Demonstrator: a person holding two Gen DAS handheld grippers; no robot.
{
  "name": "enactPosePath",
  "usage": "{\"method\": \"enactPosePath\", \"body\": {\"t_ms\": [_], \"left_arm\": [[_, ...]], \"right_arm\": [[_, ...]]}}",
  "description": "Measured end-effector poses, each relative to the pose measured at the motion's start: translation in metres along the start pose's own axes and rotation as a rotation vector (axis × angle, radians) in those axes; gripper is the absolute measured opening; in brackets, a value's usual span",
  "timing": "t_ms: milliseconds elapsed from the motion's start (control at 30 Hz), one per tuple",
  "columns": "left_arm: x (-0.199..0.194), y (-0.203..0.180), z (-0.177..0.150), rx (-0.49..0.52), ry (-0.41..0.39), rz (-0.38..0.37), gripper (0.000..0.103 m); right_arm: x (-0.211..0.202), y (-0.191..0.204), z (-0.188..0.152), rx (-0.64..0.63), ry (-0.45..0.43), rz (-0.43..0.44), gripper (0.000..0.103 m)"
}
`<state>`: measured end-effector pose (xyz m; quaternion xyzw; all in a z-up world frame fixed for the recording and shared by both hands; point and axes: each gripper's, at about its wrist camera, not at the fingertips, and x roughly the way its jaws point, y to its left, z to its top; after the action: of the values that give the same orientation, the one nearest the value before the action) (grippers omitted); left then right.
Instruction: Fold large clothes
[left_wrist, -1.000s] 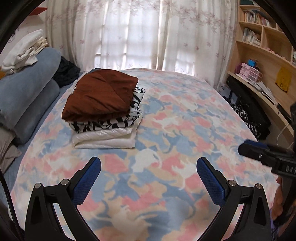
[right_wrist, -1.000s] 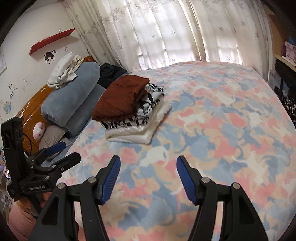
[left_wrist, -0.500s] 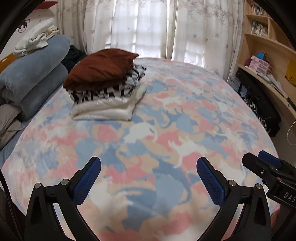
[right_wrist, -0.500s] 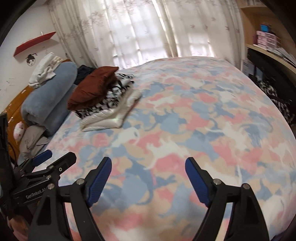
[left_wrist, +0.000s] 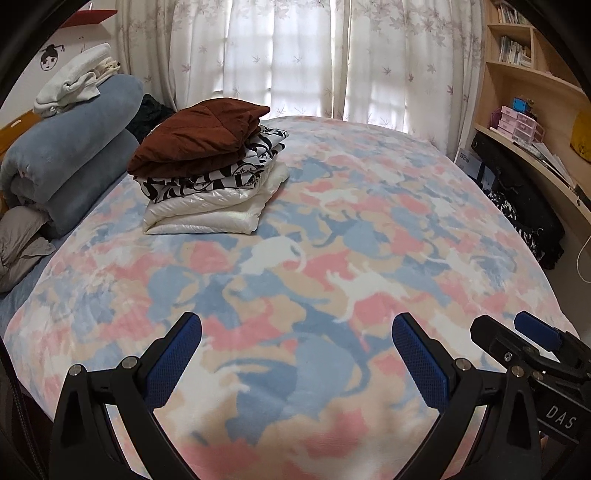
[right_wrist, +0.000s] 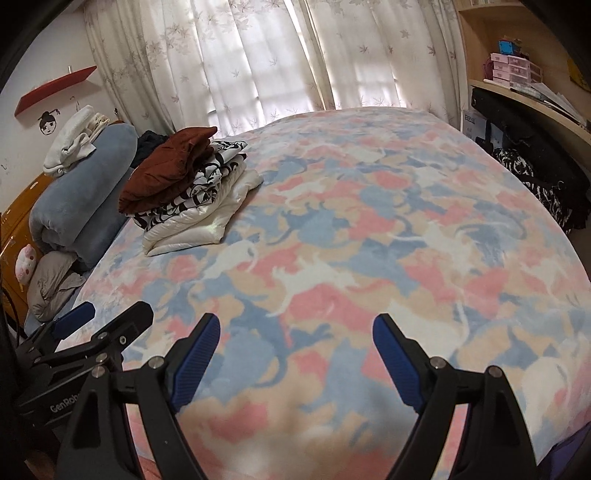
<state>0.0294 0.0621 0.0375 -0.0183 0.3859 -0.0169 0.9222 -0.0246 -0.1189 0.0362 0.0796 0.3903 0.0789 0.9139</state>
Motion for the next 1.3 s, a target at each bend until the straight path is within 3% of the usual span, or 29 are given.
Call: {"method": "enactPosePath", "body": {"t_ms": [1300], "left_arm": [[-0.0047, -0.0011, -0.0025, 0.004, 0.016, 0.056, 0.102]], "right_arm": [[-0.0095, 0.002, -0.0023, -0.009, -0.013, -0.028, 0.086]]}}
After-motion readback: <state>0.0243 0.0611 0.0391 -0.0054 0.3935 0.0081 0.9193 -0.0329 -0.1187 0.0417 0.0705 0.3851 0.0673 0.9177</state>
